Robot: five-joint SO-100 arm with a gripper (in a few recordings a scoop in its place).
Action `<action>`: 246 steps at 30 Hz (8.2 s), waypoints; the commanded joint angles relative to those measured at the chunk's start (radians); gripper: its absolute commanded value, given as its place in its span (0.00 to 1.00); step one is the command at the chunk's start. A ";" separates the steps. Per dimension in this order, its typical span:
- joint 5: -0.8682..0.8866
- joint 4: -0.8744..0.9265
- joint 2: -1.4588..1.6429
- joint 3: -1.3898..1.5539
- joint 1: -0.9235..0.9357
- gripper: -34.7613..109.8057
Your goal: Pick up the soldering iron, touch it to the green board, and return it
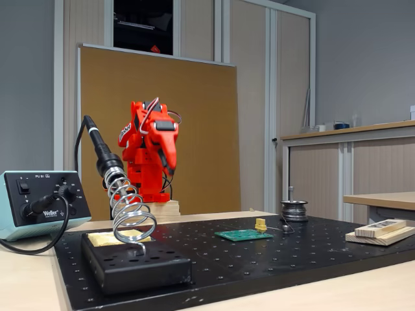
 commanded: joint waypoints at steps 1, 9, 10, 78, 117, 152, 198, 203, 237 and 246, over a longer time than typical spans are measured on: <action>0.002 0.020 -0.044 -0.109 -0.012 0.24; -0.026 -0.002 -0.661 -0.548 0.017 0.24; -0.018 -0.002 -0.739 -0.600 0.021 0.24; -0.538 -0.657 -1.608 -0.910 0.489 0.38; -0.543 -0.534 -1.430 -0.914 0.565 0.24; -0.318 -0.152 -0.979 -0.699 0.301 0.24; 0.034 -0.397 -1.482 -0.724 -0.115 0.24; 0.025 -0.397 -1.506 -0.744 -0.114 0.24; -0.014 -0.391 -1.582 -0.819 -0.097 0.24; -0.023 -0.393 -1.585 -0.825 -0.095 0.24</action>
